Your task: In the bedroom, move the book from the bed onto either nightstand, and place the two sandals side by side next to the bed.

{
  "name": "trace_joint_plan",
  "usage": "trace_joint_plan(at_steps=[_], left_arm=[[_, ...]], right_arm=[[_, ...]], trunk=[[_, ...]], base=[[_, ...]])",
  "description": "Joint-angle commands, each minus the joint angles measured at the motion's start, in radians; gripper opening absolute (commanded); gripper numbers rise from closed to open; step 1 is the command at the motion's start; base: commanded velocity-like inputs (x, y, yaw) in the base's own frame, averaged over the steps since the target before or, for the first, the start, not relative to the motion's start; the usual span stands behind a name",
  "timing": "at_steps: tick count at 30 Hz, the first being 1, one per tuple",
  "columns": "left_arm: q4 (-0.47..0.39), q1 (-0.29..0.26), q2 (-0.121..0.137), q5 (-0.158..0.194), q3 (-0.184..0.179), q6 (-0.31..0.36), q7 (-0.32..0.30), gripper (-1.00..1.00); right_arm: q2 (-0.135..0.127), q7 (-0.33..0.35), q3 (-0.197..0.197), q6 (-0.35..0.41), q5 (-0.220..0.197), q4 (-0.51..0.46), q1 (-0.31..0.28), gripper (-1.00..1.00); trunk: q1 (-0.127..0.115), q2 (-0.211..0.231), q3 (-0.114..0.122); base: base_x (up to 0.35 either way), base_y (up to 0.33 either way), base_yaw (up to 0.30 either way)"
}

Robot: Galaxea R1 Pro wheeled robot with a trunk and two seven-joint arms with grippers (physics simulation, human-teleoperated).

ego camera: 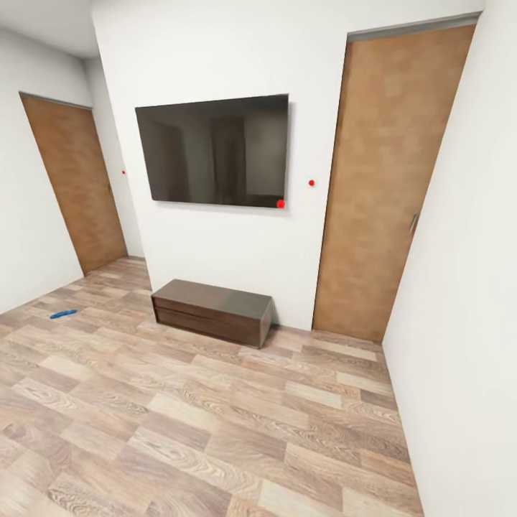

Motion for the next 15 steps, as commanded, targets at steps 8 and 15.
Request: trace_joint_plan(at_steps=[8,15], left_arm=[[0.002,-0.001,-0.001,0.010,-0.008,-0.004,-0.004,1.00],[0.002,-0.001,-0.002,0.010,-0.008,-0.004,-0.004,1.00]], right_arm=[[-0.001,0.002,-0.009,0.001,0.008,0.002,-0.001,1.00],[-0.001,0.002,-0.009,0.001,0.008,0.001,-0.001,1.00]], trunk=[[0.001,-0.001,-0.001],[0.001,-0.001,-0.001]], base=[[0.212,-0.090,0.006],[0.212,-0.093,0.133]])
